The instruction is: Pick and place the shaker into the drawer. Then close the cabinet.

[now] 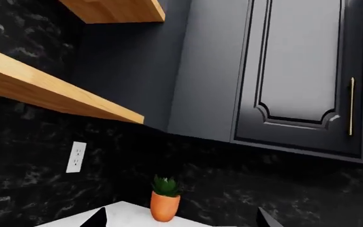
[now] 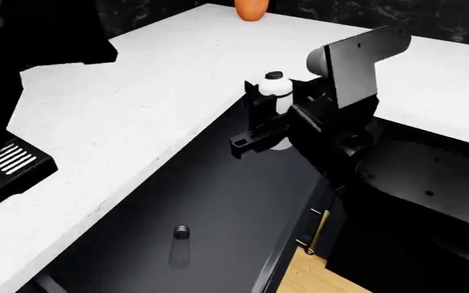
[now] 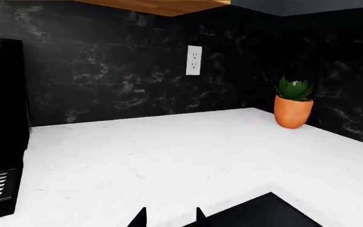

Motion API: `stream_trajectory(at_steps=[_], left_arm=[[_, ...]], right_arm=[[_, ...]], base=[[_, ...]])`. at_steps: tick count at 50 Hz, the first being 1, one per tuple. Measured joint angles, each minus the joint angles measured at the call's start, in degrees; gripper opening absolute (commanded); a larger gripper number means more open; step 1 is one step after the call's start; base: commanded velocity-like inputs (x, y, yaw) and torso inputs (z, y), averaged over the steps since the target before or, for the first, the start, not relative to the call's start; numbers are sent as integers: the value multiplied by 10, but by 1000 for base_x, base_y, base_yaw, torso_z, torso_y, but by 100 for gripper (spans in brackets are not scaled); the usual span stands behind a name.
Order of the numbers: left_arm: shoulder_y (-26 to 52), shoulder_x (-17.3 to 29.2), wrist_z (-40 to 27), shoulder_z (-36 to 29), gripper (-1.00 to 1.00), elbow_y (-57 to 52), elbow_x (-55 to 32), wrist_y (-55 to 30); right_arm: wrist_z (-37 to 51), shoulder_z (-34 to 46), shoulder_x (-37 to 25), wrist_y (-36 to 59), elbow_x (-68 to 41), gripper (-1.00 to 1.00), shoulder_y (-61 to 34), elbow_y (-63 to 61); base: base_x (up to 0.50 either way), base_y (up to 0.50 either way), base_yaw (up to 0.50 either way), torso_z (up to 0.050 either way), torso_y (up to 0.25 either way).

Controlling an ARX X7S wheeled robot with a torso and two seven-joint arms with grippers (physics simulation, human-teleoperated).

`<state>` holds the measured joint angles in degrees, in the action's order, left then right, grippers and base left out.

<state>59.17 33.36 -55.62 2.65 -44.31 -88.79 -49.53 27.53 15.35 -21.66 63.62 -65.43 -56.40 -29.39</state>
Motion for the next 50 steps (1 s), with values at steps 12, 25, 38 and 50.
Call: stream_trajectory(at_steps=[12,25,38,50], left_arm=[[10,17,-36,39,100,-14,-47,11],[10,21,-47,44,100,-25,-62,13],[-4,22,-46,45,100,-35,-63,14],[-20,25,-39,50,100,-40,-61,17]], right_arm=[[-161,156,32,24,86,-100,-111,220],[-226,241,26,73,105,-100,-139,290],[-293,305,34,41,130,-100,-106,356],[-345,349,55,-3,155,-100,-75,423]], base=[[0,0,0,0,1],[0,0,0,1,1],[0,0,0,0,0],[0,0,0,0,1]])
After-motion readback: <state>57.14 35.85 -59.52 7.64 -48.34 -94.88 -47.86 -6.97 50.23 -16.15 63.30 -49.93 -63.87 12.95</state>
